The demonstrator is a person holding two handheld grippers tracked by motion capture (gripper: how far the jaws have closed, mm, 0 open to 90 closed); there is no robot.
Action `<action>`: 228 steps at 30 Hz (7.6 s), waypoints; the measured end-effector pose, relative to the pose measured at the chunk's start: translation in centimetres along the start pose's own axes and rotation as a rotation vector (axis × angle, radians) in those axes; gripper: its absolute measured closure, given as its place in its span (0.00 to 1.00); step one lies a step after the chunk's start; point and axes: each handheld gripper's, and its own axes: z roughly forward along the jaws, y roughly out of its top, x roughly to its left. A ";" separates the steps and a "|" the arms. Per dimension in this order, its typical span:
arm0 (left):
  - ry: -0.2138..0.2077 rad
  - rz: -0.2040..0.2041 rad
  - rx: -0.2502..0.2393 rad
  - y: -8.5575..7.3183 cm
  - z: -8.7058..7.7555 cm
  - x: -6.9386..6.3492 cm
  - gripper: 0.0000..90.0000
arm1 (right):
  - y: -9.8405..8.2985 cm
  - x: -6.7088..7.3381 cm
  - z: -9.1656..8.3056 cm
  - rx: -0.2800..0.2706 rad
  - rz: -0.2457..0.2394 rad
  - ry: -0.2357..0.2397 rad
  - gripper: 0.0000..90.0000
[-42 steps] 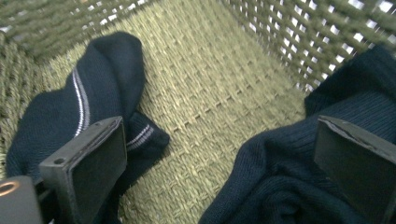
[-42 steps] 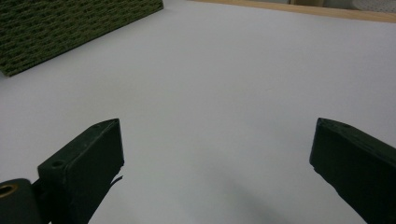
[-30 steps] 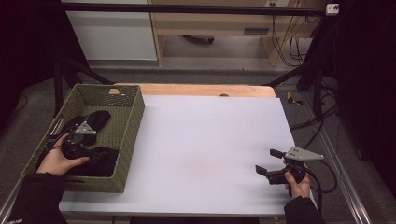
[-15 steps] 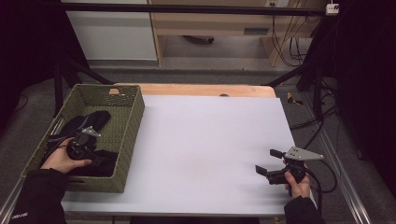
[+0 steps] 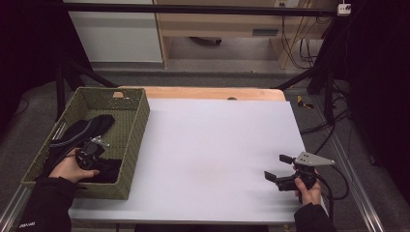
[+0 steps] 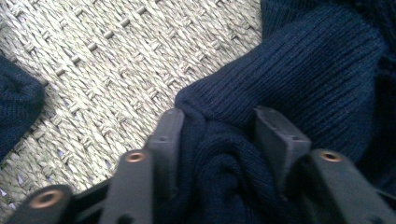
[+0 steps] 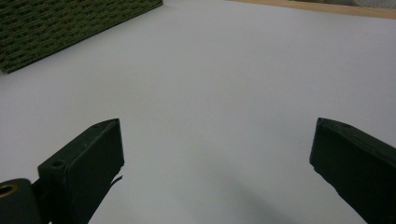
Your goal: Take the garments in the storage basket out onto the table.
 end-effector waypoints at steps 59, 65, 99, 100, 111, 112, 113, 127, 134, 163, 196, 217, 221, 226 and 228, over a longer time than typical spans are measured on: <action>0.322 -0.211 -0.450 -2.6 -6.6 3.8 0.05 | 0.0 0.0 -0.1 -0.006 -0.002 -0.005 0.04; 0.323 -0.161 -0.338 -1.9 -5.6 3.7 0.04 | 0.0 0.0 0.0 -0.002 -0.001 -0.004 0.04; 0.193 -0.102 -0.047 -2.9 -1.3 4.5 0.87 | 0.0 0.0 0.0 -0.003 -0.001 -0.003 0.04; 0.196 -0.101 -0.066 -2.9 -1.5 4.5 0.87 | 0.0 0.0 0.0 -0.003 -0.001 -0.003 0.04; 0.298 -0.073 -0.213 -2.7 -3.6 3.7 0.88 | 0.0 0.0 0.0 -0.003 0.003 -0.005 0.04; 0.320 -0.075 -0.245 -2.6 -3.9 3.6 0.88 | 0.0 0.0 0.0 -0.004 0.003 -0.005 0.04; 0.320 -0.075 -0.245 -2.6 -3.9 3.6 0.88 | 0.0 0.0 0.0 -0.005 0.001 -0.006 0.04; 0.437 -0.080 -0.482 -1.4 -8.8 2.1 0.88 | 0.0 0.0 -0.1 -0.005 0.002 -0.009 0.04; 0.445 -0.094 -0.606 -0.3 -11.4 1.1 0.88 | 0.1 -0.1 -0.1 -0.008 0.001 -0.008 0.04; 0.479 -0.209 -1.089 0.9 -19.7 -0.5 0.88 | 0.0 -0.1 -0.1 -0.006 0.004 -0.008 0.04; 0.433 -0.129 -1.332 5.6 -25.3 -4.9 0.90 | 0.0 -0.1 0.0 -0.006 0.005 -0.005 0.04; 0.364 -0.043 -1.380 10.5 -26.5 -9.3 0.90 | 0.1 -0.1 0.0 -0.010 0.001 -0.003 0.05; 0.346 -0.022 -1.383 11.7 -26.5 -10.5 0.90 | 0.1 -0.1 0.0 -0.012 0.000 -0.002 0.05; 0.325 0.002 -1.382 13.0 -26.3 -11.7 0.90 | 0.1 -0.1 0.0 -0.013 0.002 0.000 0.05; 0.311 0.004 -1.381 13.5 -26.3 -12.1 0.90 | 0.1 0.0 0.0 -0.014 0.002 0.002 0.05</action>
